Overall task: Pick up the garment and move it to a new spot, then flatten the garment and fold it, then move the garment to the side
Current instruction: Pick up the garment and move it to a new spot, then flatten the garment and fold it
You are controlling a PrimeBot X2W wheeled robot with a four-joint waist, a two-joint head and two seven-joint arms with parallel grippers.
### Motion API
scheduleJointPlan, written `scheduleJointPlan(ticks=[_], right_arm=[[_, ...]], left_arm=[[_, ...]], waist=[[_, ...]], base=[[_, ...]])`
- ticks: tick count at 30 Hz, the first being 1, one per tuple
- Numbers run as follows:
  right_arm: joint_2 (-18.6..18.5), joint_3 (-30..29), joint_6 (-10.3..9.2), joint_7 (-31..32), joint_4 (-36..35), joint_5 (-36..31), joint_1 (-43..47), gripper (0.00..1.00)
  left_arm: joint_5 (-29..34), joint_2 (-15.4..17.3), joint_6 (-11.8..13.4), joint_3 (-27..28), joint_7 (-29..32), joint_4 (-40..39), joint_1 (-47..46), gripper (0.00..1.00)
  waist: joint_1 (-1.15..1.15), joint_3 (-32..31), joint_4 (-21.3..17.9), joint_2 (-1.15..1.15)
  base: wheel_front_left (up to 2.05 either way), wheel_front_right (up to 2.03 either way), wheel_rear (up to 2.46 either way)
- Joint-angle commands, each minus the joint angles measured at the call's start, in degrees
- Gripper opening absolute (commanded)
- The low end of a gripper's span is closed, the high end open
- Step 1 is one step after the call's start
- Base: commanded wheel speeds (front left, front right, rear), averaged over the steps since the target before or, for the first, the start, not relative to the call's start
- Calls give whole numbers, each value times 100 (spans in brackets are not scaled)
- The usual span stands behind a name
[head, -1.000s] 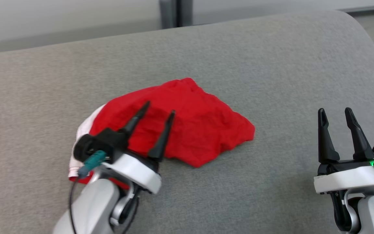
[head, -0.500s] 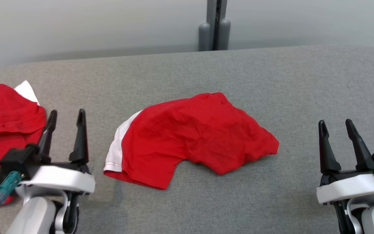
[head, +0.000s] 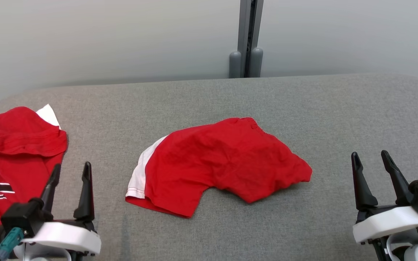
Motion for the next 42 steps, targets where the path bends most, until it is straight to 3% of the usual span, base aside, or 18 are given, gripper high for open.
scheduleJointPlan(ticks=[1,34,42], right_arm=[[-41,-6,13,82,-51,-55,128,100],[-42,-90,13,370,-262,-17,335,100],[-41,27,13,283,-161,113,119,100]], left_arm=[[56,61,9,-43,22,-15,129,100],[-66,129,46,-234,270,39,237,100],[-42,58,8,-313,273,86,22,100]], waist=[[0,-90,-7,0],[0,-261,-9,0],[0,-121,172,0]], base=[[0,0,0],[0,0,0],[0,0,0]])
